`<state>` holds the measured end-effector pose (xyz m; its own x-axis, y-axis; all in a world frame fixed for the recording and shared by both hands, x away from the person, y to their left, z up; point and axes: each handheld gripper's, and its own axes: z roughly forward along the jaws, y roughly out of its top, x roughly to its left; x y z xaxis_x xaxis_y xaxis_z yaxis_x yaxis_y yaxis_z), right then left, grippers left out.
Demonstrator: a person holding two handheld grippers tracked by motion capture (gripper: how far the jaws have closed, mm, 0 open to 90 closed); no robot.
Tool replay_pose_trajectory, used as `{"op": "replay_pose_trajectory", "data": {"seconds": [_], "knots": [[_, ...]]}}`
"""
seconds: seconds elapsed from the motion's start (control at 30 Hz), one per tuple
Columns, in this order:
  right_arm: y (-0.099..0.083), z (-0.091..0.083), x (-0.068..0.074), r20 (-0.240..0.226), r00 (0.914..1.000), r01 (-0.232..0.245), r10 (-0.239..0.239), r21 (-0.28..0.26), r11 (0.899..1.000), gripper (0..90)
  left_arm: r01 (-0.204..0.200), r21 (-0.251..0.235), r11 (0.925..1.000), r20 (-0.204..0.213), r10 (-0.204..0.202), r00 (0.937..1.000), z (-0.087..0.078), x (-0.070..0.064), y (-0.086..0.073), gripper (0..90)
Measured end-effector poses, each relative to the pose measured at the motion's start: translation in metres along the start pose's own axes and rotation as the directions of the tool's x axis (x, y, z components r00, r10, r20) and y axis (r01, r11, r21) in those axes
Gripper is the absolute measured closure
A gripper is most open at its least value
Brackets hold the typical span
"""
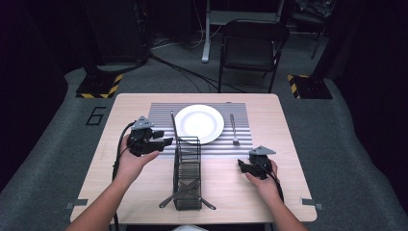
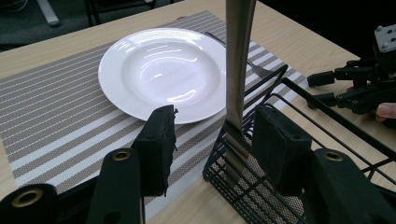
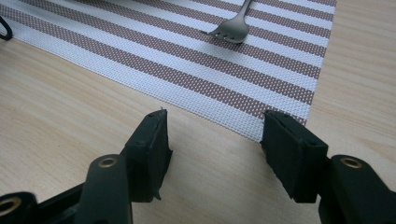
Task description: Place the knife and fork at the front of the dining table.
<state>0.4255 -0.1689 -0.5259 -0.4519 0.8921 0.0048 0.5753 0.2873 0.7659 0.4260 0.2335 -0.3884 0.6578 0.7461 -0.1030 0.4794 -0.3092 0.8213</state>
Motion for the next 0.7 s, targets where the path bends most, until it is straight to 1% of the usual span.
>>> {"op": "replay_pose_trajectory", "data": {"seconds": [0.1,0.13,0.17,0.27,0.3,0.37,0.4,0.5,0.57,0.67,0.7], "knots": [[0.000,0.000,0.000,0.000,1.0000,-0.001,0.001,0.000,1.000,40.6,0.006,0.006,1.0000,0.010,-0.006,0.9999,0.007,-0.002,0.002,50.0],[0.000,0.000,0.000,0.000,1.0000,-0.001,0.001,0.000,1.000,40.6,0.006,0.006,1.0000,0.010,-0.006,0.9999,0.007,-0.002,0.002,50.3],[0.000,0.000,0.000,0.000,1.0000,0.000,0.000,0.000,1.000,40.6,0.006,-0.002,1.0000,0.012,-0.006,0.9999,0.011,-0.004,0.003,50.6],[0.000,0.000,0.000,0.000,1.0000,-0.001,0.001,0.000,1.000,40.7,0.005,0.002,1.0000,0.017,-0.005,0.9999,0.013,-0.005,0.005,51.2],[0.000,0.000,0.000,0.000,1.0000,0.000,0.000,0.000,1.000,40.6,-0.002,0.002,1.0000,0.015,0.002,0.9999,0.016,-0.006,0.006,51.3],[0.000,0.000,0.000,-0.001,1.0000,-0.001,0.001,0.000,1.000,40.5,0.002,0.000,1.0000,0.015,-0.002,0.9999,0.018,-0.007,0.007,51.6],[0.000,0.000,0.000,-0.001,1.0000,0.000,0.000,0.000,1.000,40.4,0.009,0.000,1.0000,0.017,-0.009,0.9998,0.019,-0.008,0.007,51.8],[0.000,0.000,0.000,-0.002,1.0000,0.001,-0.001,0.000,1.000,40.3,0.003,0.001,1.0000,0.020,-0.003,0.9998,0.024,-0.010,0.009,53.2],[0.000,0.000,0.000,-0.003,1.0000,0.001,-0.001,-0.001,1.000,40.2,-0.005,0.002,1.0000,0.016,0.005,0.9999,0.026,-0.011,0.010,54.7],[0.000,0.000,0.000,-0.004,1.0000,0.001,-0.001,-0.001,1.000,40.2,-0.003,-0.003,1.0000,0.016,0.003,0.9999,0.028,-0.012,0.011,56.7],[0.000,0.000,0.000,-0.004,1.0000,0.002,-0.002,-0.001,1.000,40.2,-0.007,-0.004,1.0000,0.009,0.007,0.9999,0.029,-0.013,0.011,57.9]]}}
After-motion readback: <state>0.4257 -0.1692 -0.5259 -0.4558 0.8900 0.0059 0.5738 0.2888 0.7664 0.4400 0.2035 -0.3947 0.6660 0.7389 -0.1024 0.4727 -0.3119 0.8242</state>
